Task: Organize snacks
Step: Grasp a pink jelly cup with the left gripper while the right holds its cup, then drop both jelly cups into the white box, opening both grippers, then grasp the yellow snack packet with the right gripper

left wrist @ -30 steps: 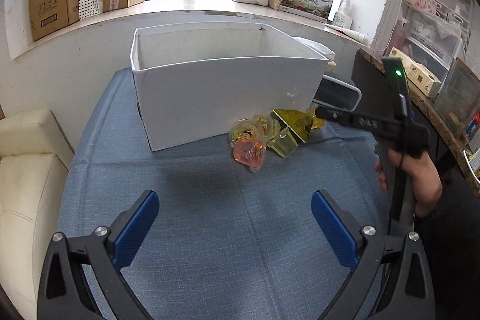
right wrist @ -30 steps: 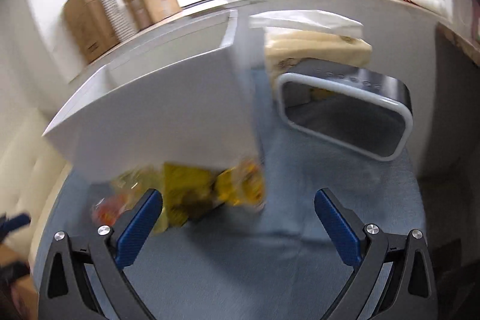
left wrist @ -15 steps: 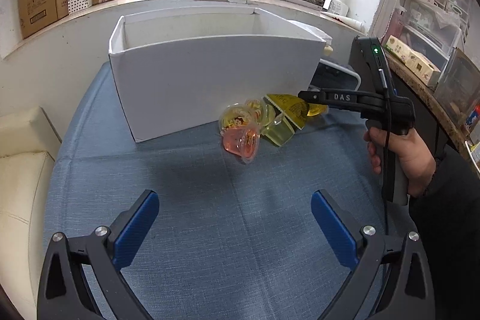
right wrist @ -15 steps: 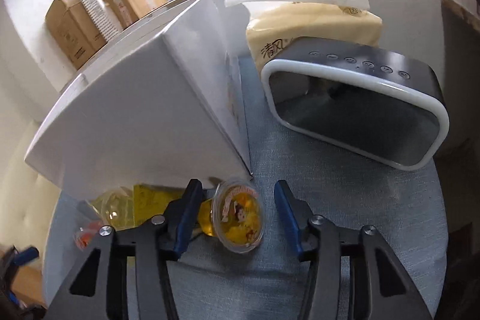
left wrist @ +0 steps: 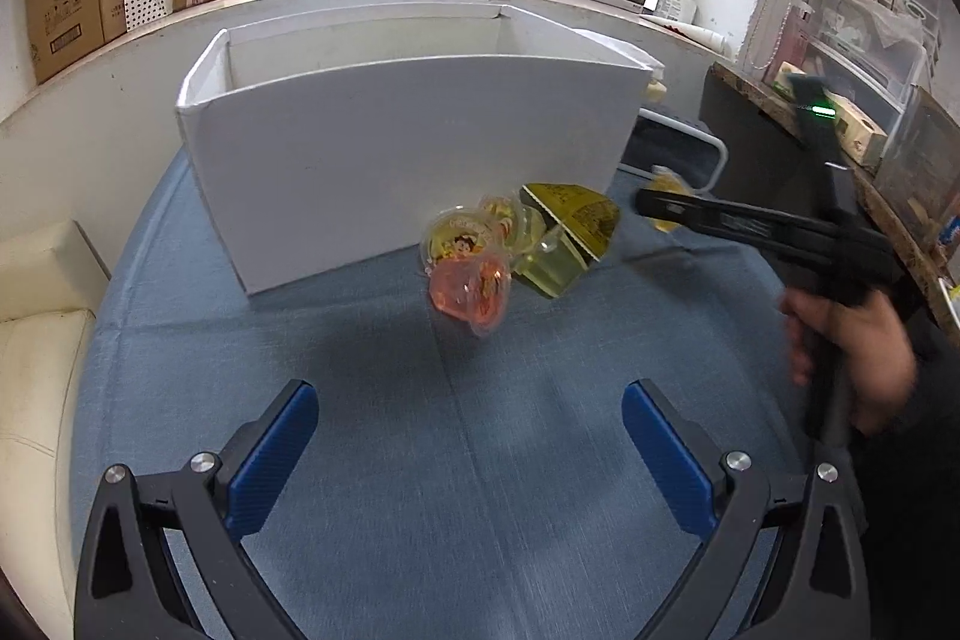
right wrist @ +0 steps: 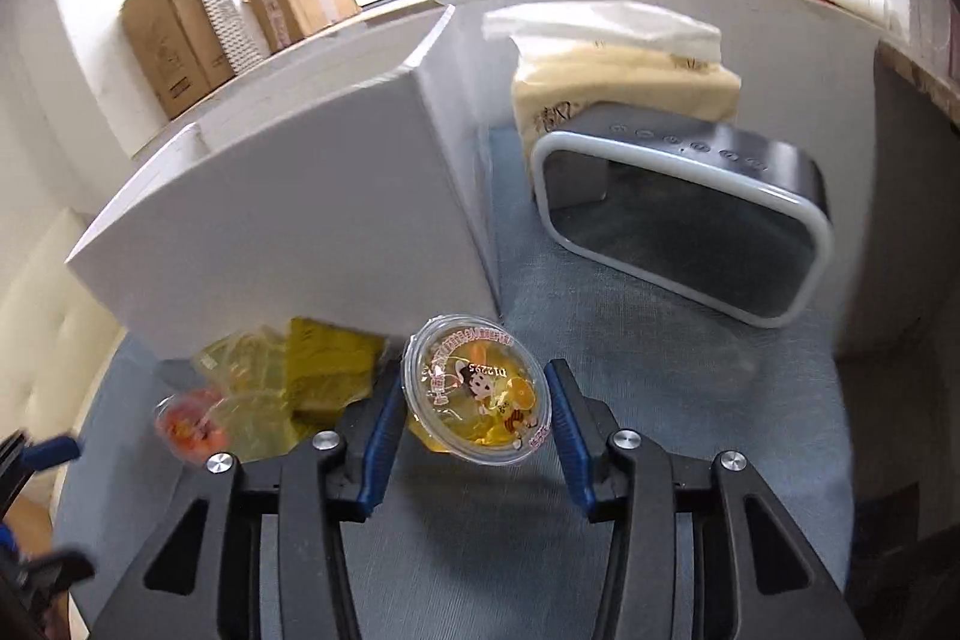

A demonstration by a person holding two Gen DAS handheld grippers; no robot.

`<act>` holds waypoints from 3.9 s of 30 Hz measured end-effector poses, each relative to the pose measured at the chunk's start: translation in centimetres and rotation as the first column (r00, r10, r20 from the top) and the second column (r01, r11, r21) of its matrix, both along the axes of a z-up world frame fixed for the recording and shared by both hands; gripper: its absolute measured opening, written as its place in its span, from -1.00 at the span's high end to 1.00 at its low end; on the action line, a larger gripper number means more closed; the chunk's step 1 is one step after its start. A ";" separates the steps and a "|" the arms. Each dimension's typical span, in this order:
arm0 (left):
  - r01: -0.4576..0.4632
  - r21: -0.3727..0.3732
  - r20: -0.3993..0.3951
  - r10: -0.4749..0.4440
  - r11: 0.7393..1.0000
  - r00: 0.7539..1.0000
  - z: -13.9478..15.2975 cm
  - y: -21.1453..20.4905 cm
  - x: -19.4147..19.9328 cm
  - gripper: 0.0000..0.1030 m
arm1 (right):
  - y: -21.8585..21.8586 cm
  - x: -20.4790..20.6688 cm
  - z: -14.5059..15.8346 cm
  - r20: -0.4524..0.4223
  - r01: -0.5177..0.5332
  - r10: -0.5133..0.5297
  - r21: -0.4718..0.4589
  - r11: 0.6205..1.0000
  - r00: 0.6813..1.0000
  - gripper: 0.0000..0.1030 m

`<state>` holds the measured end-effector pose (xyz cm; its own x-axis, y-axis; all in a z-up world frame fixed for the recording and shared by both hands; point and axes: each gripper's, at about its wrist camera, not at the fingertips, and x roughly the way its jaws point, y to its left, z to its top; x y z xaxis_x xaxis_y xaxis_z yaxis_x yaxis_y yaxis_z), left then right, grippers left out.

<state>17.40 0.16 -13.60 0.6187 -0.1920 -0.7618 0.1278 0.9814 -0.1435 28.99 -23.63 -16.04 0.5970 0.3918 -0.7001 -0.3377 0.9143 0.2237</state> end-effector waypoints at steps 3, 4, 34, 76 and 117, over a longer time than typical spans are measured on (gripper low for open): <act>-0.004 0.045 0.024 0.003 0.999 1.000 -0.8 -0.7 1.9 -1.00 | -0.5 -2.1 0.9 0.009 -0.014 0.014 0.011 1.000 1.000 0.03; -0.007 0.057 0.031 0.005 0.998 0.999 -1.2 -0.8 2.7 -1.00 | -0.6 -2.6 1.0 0.012 -0.022 0.022 0.007 1.000 1.000 0.03; 0.071 -0.051 0.132 -0.064 0.996 0.989 5.1 0.7 0.8 0.34 | 2.9 -7.0 5.1 0.103 -0.099 0.100 -0.009 0.995 0.990 0.03; 0.049 0.038 0.151 -0.054 0.998 0.987 8.3 3.4 4.0 -1.00 | 3.8 -3.1 7.3 0.111 -0.065 0.062 0.025 0.998 0.992 -1.00; -0.080 -0.067 -0.027 0.079 0.995 0.997 0.2 2.4 4.7 -1.00 | 1.6 -4.5 0.4 -0.030 -0.094 0.098 0.099 0.991 0.995 0.07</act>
<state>22.13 2.57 -13.43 0.6154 -0.1948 -0.7637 0.0456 0.9762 -0.2123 24.53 -22.02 -15.68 0.5295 0.5136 -0.6752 -0.4136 0.8512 0.3232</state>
